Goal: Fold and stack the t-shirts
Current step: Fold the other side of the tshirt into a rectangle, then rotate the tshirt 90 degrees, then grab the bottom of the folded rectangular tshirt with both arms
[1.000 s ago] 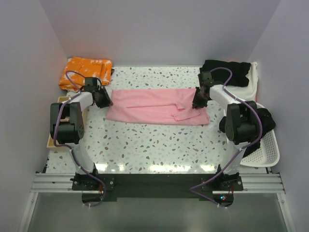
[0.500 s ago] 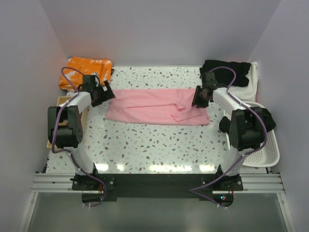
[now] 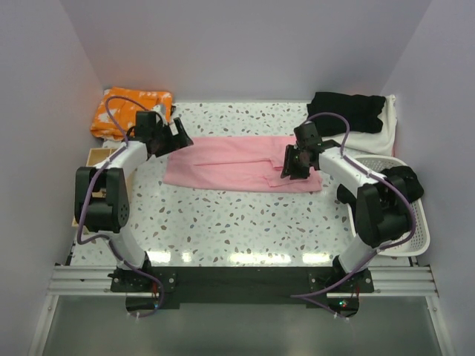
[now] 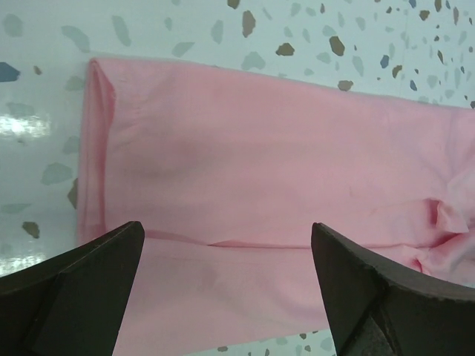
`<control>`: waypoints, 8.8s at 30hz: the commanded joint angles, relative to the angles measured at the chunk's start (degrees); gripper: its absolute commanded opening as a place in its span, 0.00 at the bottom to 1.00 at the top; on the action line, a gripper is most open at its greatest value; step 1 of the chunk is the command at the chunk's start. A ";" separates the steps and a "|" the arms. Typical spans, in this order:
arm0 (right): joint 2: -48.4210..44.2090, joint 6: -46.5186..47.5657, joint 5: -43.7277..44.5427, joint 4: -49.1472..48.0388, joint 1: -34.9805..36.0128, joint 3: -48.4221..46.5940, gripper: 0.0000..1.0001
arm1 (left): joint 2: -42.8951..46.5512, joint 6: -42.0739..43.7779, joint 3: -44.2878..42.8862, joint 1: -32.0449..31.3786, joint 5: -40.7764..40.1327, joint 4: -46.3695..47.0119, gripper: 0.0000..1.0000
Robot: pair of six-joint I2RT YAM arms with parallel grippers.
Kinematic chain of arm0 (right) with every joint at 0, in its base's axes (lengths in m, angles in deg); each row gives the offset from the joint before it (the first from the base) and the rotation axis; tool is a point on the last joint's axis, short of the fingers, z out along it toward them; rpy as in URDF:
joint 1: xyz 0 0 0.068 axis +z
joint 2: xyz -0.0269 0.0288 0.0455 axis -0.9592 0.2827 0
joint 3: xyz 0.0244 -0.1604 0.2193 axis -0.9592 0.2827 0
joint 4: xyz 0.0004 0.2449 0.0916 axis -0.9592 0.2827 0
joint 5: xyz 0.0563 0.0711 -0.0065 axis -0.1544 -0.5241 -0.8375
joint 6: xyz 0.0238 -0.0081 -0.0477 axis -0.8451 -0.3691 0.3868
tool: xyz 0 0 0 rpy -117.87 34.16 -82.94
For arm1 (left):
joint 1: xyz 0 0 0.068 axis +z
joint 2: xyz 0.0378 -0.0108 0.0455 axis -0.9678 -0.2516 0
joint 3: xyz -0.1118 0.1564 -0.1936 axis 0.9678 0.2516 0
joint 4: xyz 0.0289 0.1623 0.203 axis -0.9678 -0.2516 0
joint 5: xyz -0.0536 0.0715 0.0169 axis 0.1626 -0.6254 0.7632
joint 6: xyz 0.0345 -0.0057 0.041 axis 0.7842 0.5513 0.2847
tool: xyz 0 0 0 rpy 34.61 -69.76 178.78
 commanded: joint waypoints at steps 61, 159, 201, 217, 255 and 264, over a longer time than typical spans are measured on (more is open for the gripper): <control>2.91 -7.01 2.87 -10.66 0.00 4.73 0.27 | -5.12 2.16 -2.90 -3.64 3.85 0.64 1.00; 39.99 2.48 6.93 5.52 -4.14 -44.90 0.54 | -5.48 0.84 11.06 -6.54 3.41 9.87 1.00; -1.64 3.45 -9.00 -14.79 -9.23 -12.42 0.63 | -46.25 4.09 -57.65 -20.43 34.63 8.20 1.00; -3.50 6.10 -27.96 -9.33 0.26 1.38 0.62 | -47.92 13.15 -54.84 -15.08 9.65 3.28 1.00; 8.36 14.35 -3.99 4.29 29.88 -8.81 0.56 | 2.87 4.20 11.32 -18.59 -6.87 19.18 1.00; 11.26 12.50 -2.06 3.67 33.65 -9.94 0.55 | 10.96 2.42 21.44 -18.59 -10.65 18.22 1.00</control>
